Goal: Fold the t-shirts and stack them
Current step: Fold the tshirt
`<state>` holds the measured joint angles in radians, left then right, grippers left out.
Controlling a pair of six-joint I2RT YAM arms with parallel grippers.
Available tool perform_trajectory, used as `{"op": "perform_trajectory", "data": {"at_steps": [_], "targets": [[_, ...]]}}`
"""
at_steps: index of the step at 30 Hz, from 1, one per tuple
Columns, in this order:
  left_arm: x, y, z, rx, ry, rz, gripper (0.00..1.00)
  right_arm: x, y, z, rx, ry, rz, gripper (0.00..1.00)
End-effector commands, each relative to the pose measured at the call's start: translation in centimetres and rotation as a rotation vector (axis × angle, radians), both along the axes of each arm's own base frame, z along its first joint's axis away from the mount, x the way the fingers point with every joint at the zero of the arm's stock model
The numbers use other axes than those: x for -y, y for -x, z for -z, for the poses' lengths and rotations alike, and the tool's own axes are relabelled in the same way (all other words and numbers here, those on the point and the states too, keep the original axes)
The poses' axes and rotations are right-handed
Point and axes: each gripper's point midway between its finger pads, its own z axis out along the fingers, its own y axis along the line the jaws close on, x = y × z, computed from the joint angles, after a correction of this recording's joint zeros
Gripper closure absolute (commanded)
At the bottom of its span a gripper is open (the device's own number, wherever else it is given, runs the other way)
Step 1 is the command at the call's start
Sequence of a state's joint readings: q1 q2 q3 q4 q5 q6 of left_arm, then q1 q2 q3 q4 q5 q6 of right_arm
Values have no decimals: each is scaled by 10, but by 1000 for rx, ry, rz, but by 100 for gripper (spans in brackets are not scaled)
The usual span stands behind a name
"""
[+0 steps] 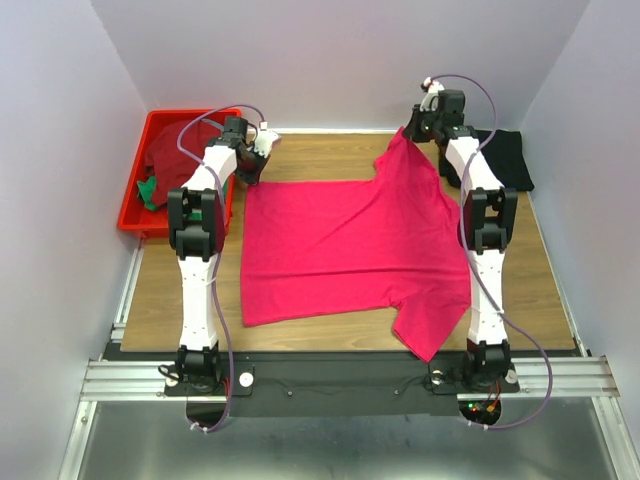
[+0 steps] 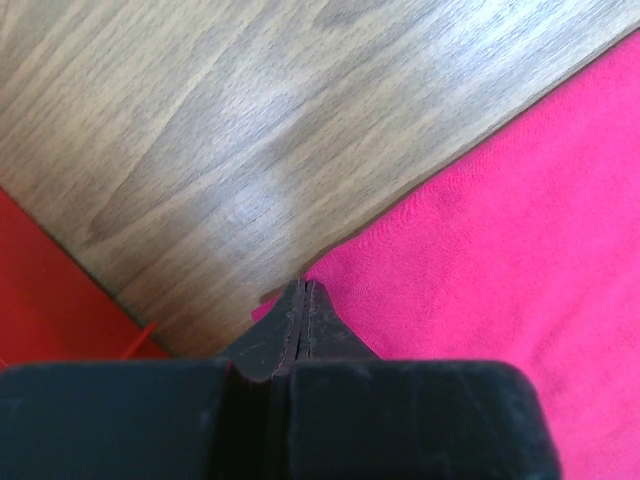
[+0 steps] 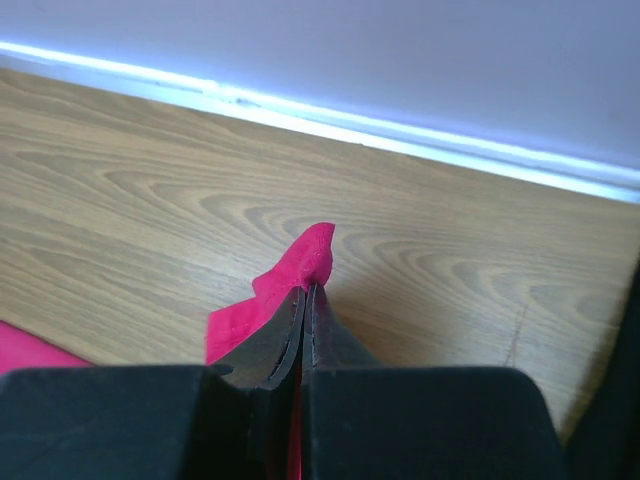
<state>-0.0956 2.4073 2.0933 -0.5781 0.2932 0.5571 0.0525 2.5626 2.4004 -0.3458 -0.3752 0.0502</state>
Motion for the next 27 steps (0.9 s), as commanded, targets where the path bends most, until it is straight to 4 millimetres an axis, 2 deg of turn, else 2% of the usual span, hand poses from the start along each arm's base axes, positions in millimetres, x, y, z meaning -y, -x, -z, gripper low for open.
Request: {"op": "perform_trajectory", "data": {"at_steps": [1,6,7,8,9,10,14,19,24,25,27], "targets": [[-2,-16,-59,134,25,17,100,5,5,-94,158,-22,-5,99],[0,-12,-73,163,27,57,100,11,14,-107,169,-11,-7,99],[1,-10,-81,177,28,64,100,12,15,-109,170,-8,-6,99],[1,-6,-78,168,29,68,100,13,17,-109,168,-5,-7,100],[1,-7,-89,203,27,79,100,15,21,-110,164,-2,-7,100],[0,-6,-91,210,24,80,100,15,23,-110,162,-2,-9,99],[0,-1,-99,253,21,89,100,18,30,-106,146,14,-11,99],[0,5,-121,320,16,108,100,16,36,-98,122,16,-17,99],[-2,17,-121,322,-10,151,100,15,42,-106,125,7,-19,99],[-2,21,-121,320,-17,158,100,15,46,-115,137,5,-22,99],[-4,24,-121,331,-31,170,100,15,50,-119,140,6,-23,99]]}}
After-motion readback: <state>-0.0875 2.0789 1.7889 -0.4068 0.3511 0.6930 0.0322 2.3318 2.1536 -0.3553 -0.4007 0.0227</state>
